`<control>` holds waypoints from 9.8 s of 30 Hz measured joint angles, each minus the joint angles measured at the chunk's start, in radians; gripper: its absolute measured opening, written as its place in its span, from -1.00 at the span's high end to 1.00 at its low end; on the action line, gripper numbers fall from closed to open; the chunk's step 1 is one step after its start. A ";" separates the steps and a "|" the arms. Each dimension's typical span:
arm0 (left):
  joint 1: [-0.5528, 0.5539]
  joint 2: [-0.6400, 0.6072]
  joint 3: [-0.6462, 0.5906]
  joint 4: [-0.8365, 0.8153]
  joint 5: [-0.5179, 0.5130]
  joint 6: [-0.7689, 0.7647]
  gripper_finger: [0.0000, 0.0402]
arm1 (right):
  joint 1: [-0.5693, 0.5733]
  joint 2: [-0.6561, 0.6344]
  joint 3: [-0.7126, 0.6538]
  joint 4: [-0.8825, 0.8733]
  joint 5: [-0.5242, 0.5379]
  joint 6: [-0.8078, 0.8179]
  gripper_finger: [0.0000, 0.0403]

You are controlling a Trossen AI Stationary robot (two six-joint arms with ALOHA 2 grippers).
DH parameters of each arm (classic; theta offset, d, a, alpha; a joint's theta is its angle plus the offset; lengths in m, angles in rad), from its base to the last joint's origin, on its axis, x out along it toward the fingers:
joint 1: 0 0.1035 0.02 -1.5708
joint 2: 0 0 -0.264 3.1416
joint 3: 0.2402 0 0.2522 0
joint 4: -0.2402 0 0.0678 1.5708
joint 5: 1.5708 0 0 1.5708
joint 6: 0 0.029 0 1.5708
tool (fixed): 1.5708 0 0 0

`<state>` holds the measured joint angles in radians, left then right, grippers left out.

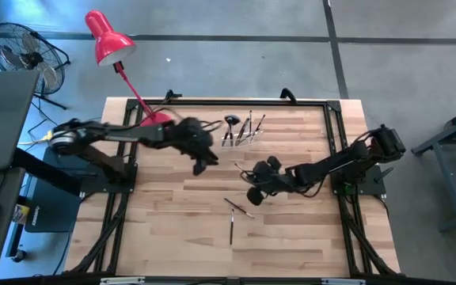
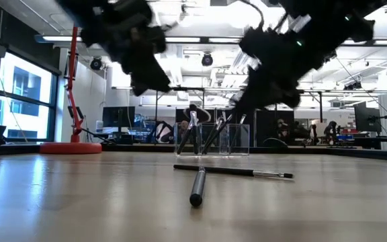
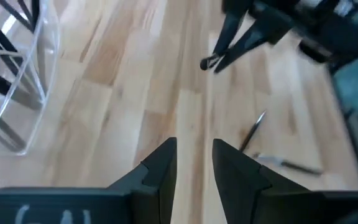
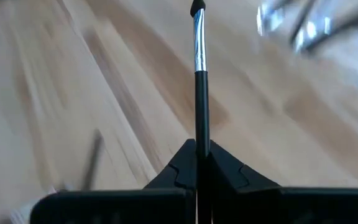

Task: Put items in baskets/containers
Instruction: Put the eyeshadow brush into the transparent organizer

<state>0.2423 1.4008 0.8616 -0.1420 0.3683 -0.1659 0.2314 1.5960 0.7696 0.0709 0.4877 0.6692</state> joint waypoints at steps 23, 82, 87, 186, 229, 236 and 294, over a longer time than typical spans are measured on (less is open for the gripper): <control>-0.007 -0.254 -0.305 0.323 -0.315 -0.220 0.50 | -0.622 -0.117 -0.479 1.146 -0.320 -0.272 0.96; 0.000 -0.253 -0.304 0.378 -0.340 -0.157 0.50 | -0.798 0.379 -0.166 1.461 -0.746 -0.301 0.62; 0.000 -0.253 -0.304 0.378 -0.336 -0.157 0.50 | -0.798 0.323 -0.166 1.476 -0.770 -0.301 0.62; -0.445 0.658 0.468 -0.258 -0.378 -0.105 0.96 | 0.201 -0.065 -0.164 -0.107 -0.162 -0.130 0.46; -0.444 0.650 0.584 -0.322 -0.530 -0.023 0.42 | 0.121 0.029 -0.120 -0.093 -0.208 -0.409 1.00; -0.444 0.648 0.597 -0.321 -0.538 0.031 0.40 | 0.122 -0.003 -0.119 -0.100 -0.181 -0.409 1.00; -0.405 0.648 0.601 -0.351 -0.428 0.082 0.94 | 0.123 -0.021 -0.116 0.061 -0.153 -0.435 1.00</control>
<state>-0.1627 2.0483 1.4624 -0.4927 -0.0601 -0.0837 0.3542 1.5745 0.6537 0.1315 0.3342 0.2344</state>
